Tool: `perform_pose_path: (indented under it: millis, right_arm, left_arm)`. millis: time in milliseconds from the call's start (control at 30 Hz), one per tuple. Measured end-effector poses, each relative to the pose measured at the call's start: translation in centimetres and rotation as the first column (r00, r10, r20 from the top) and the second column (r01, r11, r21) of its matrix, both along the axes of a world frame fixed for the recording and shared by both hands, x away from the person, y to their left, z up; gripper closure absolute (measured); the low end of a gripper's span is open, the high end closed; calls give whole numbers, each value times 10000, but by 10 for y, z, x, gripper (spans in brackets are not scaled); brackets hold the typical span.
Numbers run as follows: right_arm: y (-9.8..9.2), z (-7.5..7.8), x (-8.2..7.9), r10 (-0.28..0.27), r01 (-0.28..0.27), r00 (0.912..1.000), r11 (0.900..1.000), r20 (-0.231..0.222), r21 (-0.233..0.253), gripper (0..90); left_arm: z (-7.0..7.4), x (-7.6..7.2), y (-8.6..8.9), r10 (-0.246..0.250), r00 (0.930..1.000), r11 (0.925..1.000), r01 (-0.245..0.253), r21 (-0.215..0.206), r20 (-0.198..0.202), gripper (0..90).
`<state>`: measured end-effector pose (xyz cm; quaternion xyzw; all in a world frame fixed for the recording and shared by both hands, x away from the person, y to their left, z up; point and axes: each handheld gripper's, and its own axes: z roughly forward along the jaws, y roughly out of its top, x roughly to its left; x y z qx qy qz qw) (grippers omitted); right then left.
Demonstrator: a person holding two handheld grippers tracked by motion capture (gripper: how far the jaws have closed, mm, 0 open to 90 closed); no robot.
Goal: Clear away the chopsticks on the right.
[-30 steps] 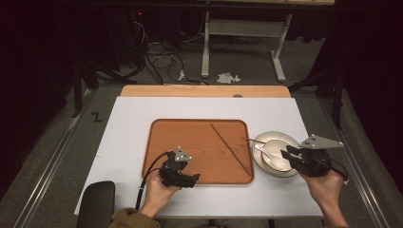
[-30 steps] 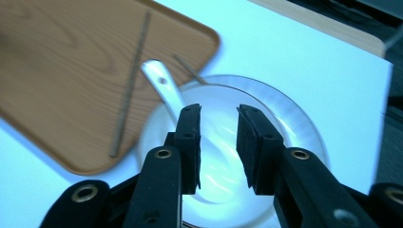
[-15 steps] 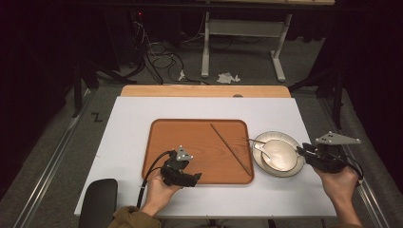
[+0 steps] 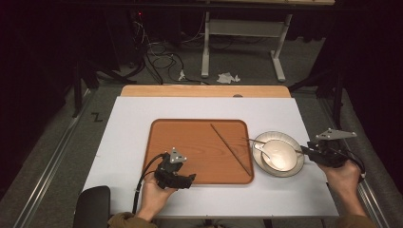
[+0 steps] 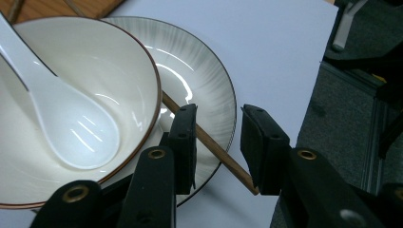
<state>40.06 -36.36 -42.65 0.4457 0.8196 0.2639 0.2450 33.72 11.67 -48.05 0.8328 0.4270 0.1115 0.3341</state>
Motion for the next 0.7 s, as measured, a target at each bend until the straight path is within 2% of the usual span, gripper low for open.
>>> perform_pose_path:
  millis: [200, 300, 467, 567, 700]
  right_arm:
    - [-2, -15, 13, 386, -394, 9976, 9991, -574, -130, 683]
    - [-3, -20, 18, 604, -610, 9947, 9981, -836, -44, 683]
    - [-1, -24, 28, 882, -906, 9895, 9957, -1145, -166, 681]
    - [-1, -30, 33, 1050, -1100, 9842, 9936, -1424, -274, 682]
    - [-4, -30, 39, 1370, -1402, 9768, 9901, -1644, -81, 694]
  left_arm:
    - [-1, -7, 8, 478, 9989, 9989, -478, -5, -18, 293]
    - [-2, -10, 11, 668, 9978, 9978, -668, 24, -39, 293]
    - [-3, -14, 17, 950, 9954, 9955, -950, 24, -73, 293]
    - [-3, -18, 21, 1167, 9932, 9932, -1167, 4, -33, 293]
    - [-3, -20, 24, 1352, 9908, 9908, -1352, 18, -61, 293]
